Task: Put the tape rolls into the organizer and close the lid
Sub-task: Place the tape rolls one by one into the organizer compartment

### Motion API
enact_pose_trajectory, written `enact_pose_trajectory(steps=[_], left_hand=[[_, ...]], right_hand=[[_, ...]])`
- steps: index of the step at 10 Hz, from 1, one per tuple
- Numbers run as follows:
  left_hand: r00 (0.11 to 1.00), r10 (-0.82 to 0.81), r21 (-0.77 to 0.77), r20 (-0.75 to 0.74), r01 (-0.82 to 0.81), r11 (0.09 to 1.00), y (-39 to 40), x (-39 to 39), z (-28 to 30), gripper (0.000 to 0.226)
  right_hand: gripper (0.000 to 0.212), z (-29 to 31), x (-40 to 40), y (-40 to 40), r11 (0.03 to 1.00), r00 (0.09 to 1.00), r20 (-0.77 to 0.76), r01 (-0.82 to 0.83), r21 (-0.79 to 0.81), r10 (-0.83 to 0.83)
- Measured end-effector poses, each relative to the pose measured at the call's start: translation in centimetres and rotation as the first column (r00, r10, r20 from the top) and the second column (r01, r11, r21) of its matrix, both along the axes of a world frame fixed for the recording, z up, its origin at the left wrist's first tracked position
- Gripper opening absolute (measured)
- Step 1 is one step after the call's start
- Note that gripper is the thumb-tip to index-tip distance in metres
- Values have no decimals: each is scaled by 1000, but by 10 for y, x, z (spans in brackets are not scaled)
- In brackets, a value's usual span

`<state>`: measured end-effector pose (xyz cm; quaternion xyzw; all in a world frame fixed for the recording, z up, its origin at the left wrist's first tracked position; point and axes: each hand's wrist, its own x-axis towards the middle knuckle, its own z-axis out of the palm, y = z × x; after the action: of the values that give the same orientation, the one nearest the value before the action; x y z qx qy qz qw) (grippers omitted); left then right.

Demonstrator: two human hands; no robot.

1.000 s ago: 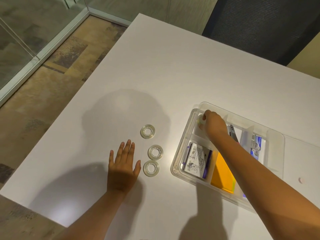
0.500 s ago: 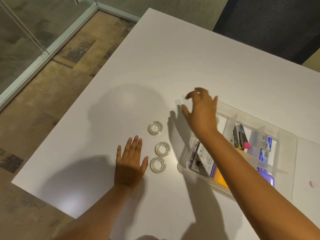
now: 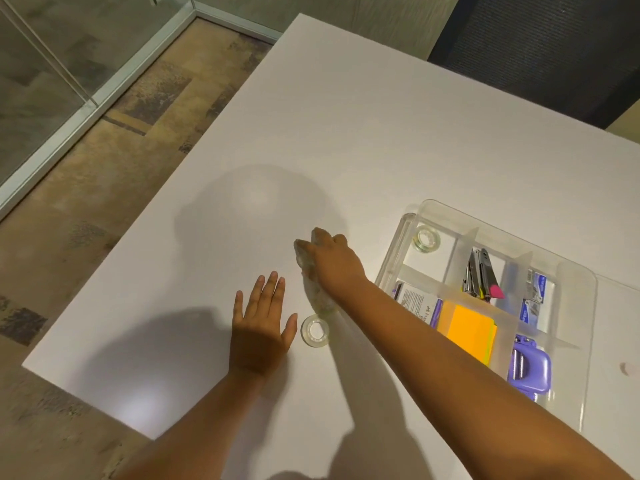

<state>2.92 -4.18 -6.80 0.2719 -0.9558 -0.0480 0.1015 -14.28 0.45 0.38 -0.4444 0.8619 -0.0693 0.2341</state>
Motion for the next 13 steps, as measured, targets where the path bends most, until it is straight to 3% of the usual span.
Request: enact_pose_trajectory(steps=[1,2,3,5,6,7,8,9,13], left_hand=[[1000,-5,-13,-5,5,1000,0,1,1,53],[1000,-12,-29,-1,12,1000,0,0,1,53],[1000,-9,-11,-11,9,1000,1,1,0,53],[1000,5,25,-31,-4,1000,2,1,1,52],[999,9,28,-33,-8,1000,2,0,2,52],[1000,6,24,-27,-6,1000,2,1,2,52],[1000,9,29,-24,-9,1000,2,1,2,52],[1000,10,41,-16,-10,999,2,1,2,52],[999,5,62,37,-7,998,0,0,1,55]], right_hand=[[40,5,-2,1,999,1000,-14,10,-50,-10],[48,13,-9,4,994,1000,-18,15,-106,-17],[62,33,-28,17,965,988,11,150,-217,-151],[52,52,-66,66,811,884,69,452,-372,-461],[46,50,-79,84,754,816,39,550,-359,-576],[41,38,-91,105,757,729,-219,588,-286,-649],[41,29,-95,112,793,724,-331,585,-169,-605],[40,17,-97,114,812,756,-337,581,-49,-561],[43,5,-105,107,799,721,-453,601,31,-525]])
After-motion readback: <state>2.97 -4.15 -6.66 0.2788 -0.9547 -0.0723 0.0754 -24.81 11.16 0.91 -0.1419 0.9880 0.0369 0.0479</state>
